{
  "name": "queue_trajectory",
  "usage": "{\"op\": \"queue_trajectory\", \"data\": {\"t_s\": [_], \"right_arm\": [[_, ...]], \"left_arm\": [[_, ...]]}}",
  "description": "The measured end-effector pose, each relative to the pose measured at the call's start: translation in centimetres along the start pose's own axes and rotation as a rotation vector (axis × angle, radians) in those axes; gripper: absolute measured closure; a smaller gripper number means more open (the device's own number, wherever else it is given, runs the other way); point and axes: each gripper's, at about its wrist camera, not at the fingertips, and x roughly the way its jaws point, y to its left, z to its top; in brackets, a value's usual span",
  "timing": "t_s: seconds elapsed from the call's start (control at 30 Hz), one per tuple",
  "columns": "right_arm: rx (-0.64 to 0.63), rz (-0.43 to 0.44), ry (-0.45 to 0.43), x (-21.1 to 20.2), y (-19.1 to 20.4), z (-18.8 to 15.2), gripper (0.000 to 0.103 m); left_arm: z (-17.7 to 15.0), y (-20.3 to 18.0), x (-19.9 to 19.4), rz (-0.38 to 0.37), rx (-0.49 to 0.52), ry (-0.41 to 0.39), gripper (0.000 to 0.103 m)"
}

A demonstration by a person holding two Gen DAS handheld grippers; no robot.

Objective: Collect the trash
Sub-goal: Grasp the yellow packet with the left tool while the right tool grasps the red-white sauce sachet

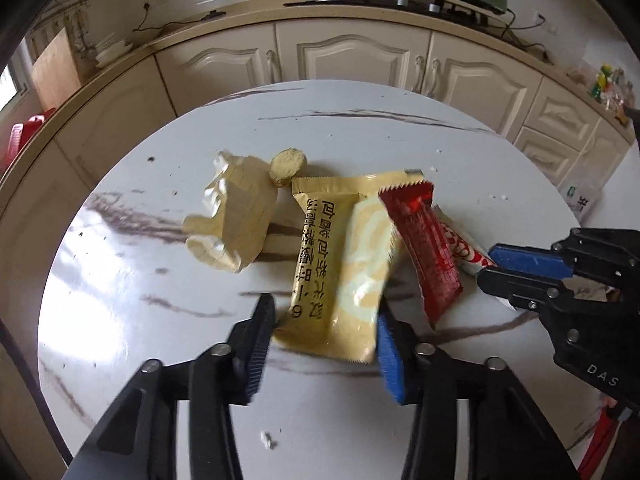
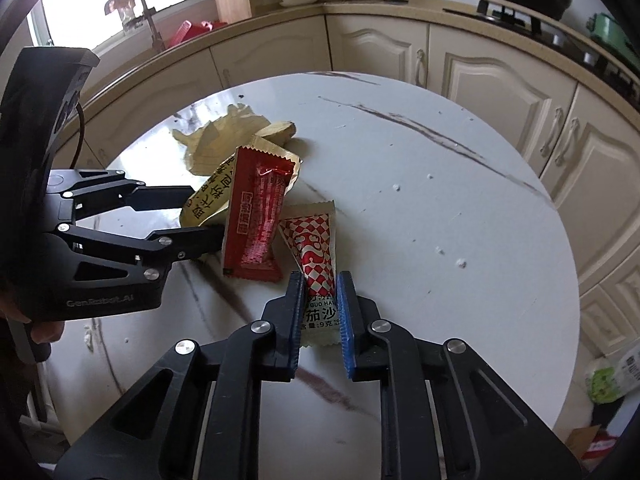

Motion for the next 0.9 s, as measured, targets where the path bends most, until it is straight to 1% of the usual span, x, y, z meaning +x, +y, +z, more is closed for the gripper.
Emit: {"op": "queue_trajectory", "data": {"t_s": [0.03,0.07,0.2,0.3,0.47,0.53,0.67,0.8,0.9], "right_arm": [[0.007,0.006,-0.004,-0.2,0.1,-0.2,0.089],[0.013,0.019,-0.004,-0.5,0.2,-0.5,0.09],[0.013,0.03,-0.015,-1.7,1.0,-1.3,0.093],[0.027,0.05,-0.03,-2.8,1.3,-1.9,0.093],[0.018,0.057,-0.047,-4.9,2.6,-2.9,0.095],[0.025,0.063,-0.059,-5.9,3.1,-3.3,0.095],[0.025,0.068,-0.078,-7.8,4.0,-4.1,0.095],[0.019,0.066,-0.071,-9.5,4.5,-5.5,0.095],[0.041,0.066,-0.076,-10.4,3.9,-6.8,0.095]], "left_arm": [[-0.2,0.4,-0.1,-0.024,-0.023,0.009,0.081],[-0.4,0.3,-0.5,-0.038,-0.036,0.014,0.083],[-1.7,0.8,-1.8,-0.034,-0.059,0.016,0.084],[-3.0,1.2,-3.2,-0.056,-0.09,0.012,0.085],[-4.8,1.0,-7.1,-0.048,-0.1,-0.035,0.085],[-6.0,0.0,-8.9,-0.041,-0.094,-0.057,0.085],[-6.7,-1.5,-11.2,-0.048,-0.089,-0.086,0.085],[-8.1,-3.3,-12.6,-0.063,-0.067,-0.083,0.086],[-9.2,-4.3,-13.5,-0.08,-0.08,-0.084,0.086]]}}
